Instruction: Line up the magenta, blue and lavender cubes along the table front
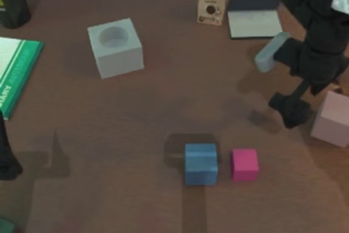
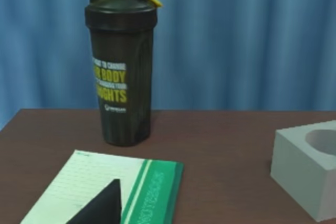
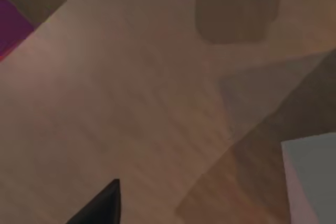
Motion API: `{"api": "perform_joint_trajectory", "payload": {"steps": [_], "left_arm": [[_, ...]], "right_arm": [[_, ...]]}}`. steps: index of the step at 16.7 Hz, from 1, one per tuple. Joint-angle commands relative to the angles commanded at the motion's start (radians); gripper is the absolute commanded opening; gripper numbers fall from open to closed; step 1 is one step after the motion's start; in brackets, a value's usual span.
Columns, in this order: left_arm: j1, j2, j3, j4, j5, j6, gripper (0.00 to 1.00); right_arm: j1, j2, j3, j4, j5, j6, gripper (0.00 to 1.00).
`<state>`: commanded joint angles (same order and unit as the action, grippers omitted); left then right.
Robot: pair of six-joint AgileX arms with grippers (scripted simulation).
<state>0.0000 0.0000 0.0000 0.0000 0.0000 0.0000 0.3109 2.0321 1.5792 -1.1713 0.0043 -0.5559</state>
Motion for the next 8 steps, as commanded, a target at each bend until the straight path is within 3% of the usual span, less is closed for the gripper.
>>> {"api": "perform_joint_trajectory", "payload": {"steps": [4, 8], "left_arm": [[0.000, 0.000, 0.000, 0.000, 0.000, 0.000, 1.00], [0.000, 0.000, 0.000, 0.000, 0.000, 0.000, 1.00]], "right_arm": [[-0.125, -0.043, -0.046, 0.024, -0.002, -0.306, 1.00], [-0.195, -0.078, -0.072, 0.045, -0.003, -0.444, 1.00]]}}
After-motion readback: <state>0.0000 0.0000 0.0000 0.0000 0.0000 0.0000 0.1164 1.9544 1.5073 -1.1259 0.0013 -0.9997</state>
